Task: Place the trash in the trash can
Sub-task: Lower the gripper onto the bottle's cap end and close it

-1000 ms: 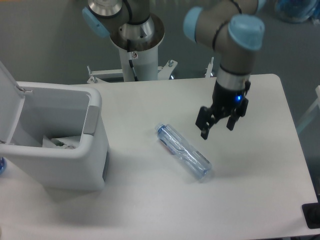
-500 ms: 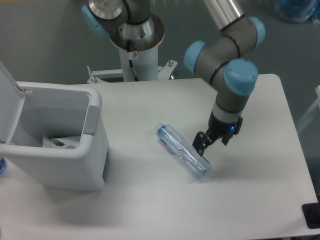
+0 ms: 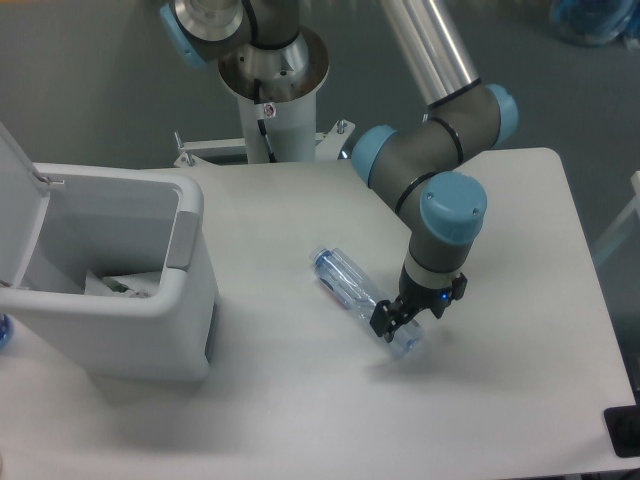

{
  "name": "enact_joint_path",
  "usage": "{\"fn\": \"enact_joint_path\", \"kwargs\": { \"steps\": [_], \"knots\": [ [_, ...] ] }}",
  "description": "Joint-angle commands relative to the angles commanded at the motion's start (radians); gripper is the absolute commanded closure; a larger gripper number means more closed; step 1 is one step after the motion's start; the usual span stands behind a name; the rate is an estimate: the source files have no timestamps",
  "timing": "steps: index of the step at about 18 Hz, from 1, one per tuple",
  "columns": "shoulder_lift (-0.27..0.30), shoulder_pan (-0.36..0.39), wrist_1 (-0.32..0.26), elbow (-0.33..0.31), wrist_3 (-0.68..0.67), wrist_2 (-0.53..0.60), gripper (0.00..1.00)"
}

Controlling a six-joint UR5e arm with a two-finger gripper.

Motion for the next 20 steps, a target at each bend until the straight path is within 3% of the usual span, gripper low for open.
{"fn": "enact_joint_path", "kwargs": {
  "steps": [20],
  "knots": [
    [-0.054,-0.008,0.011,0.011,0.009,0.003,0.0]
  ]
}}
